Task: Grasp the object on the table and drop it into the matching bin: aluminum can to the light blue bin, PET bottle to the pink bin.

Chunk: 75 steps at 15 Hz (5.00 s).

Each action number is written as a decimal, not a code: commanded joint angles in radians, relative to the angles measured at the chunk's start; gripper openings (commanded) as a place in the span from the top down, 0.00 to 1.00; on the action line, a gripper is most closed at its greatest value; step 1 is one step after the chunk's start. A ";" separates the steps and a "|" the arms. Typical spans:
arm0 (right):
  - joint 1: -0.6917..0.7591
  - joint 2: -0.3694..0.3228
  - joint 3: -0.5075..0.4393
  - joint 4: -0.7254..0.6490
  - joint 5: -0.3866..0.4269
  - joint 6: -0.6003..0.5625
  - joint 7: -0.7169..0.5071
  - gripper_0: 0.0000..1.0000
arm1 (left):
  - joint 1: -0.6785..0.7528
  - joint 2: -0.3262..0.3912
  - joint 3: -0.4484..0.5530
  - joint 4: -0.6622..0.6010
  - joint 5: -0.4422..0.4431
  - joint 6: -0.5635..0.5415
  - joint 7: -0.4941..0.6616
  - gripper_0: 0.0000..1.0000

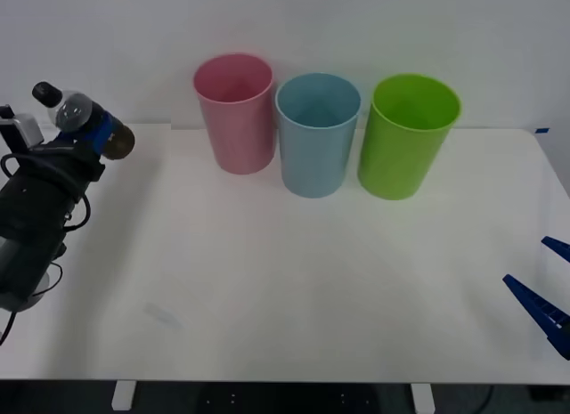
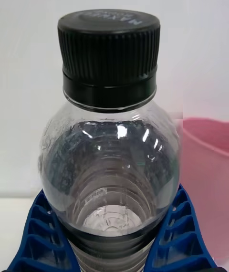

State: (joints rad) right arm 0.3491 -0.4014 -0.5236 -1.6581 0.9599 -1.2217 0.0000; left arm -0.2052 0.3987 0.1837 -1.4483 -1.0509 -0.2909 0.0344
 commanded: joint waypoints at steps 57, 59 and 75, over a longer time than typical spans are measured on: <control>0.000 0.000 0.000 0.000 0.000 0.000 0.000 0.00 | -0.649 0.186 -0.389 0.483 0.078 -0.271 0.268 0.00; 0.000 0.000 0.000 0.000 0.000 0.000 0.000 0.00 | -0.589 0.223 -0.383 0.425 0.118 -0.283 0.262 0.00; 0.000 0.000 0.000 0.000 0.000 0.000 0.000 0.00 | 0.044 0.279 0.106 0.031 0.129 -0.620 0.194 0.00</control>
State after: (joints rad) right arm 0.3491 -0.4014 -0.5236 -1.6581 0.9599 -1.2217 0.0000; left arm -0.1815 0.6749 0.2701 -1.4125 -0.9203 -0.8942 0.2334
